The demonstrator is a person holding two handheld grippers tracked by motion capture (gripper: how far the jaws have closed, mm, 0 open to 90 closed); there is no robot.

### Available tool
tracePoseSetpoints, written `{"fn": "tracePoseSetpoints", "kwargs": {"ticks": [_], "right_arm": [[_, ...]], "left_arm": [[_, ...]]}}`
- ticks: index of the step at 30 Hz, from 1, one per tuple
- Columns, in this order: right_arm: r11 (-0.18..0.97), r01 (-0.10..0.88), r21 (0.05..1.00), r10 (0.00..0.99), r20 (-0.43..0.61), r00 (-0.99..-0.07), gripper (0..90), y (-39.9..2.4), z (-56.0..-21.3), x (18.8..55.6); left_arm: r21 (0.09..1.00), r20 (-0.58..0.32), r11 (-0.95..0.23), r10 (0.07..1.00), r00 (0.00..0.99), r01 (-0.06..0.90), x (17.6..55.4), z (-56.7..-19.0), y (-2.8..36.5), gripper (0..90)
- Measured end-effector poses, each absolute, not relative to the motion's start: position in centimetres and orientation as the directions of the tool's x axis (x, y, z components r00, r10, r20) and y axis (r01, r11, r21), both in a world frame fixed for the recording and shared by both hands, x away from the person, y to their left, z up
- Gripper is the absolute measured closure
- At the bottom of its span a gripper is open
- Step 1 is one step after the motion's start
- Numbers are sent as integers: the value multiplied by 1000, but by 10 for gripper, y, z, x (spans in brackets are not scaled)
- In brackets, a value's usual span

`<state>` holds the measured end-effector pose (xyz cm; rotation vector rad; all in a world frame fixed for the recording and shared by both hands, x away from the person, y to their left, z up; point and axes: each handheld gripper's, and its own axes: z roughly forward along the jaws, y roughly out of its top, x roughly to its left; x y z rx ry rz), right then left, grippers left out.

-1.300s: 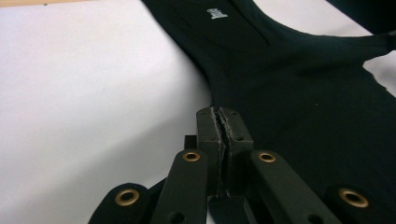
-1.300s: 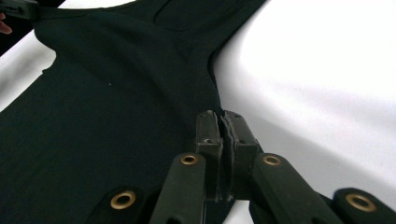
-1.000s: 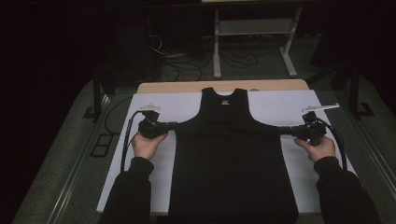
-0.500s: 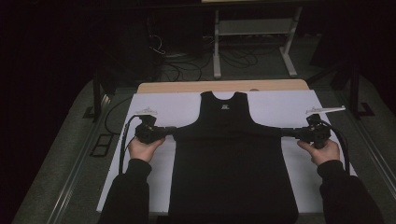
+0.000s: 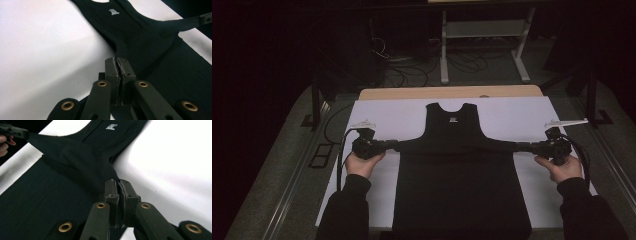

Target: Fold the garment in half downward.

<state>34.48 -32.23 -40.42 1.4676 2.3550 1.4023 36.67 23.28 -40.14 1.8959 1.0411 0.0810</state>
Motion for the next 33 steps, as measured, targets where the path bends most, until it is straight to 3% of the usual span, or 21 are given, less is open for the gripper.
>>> {"fn": "tracePoseSetpoints", "kwargs": {"ticks": [33], "right_arm": [[153,739,656,721,437,-537,843,-328,-412,309]], "left_arm": [[719,-349,-246,682,643,650,327,-409,236,862]]}}
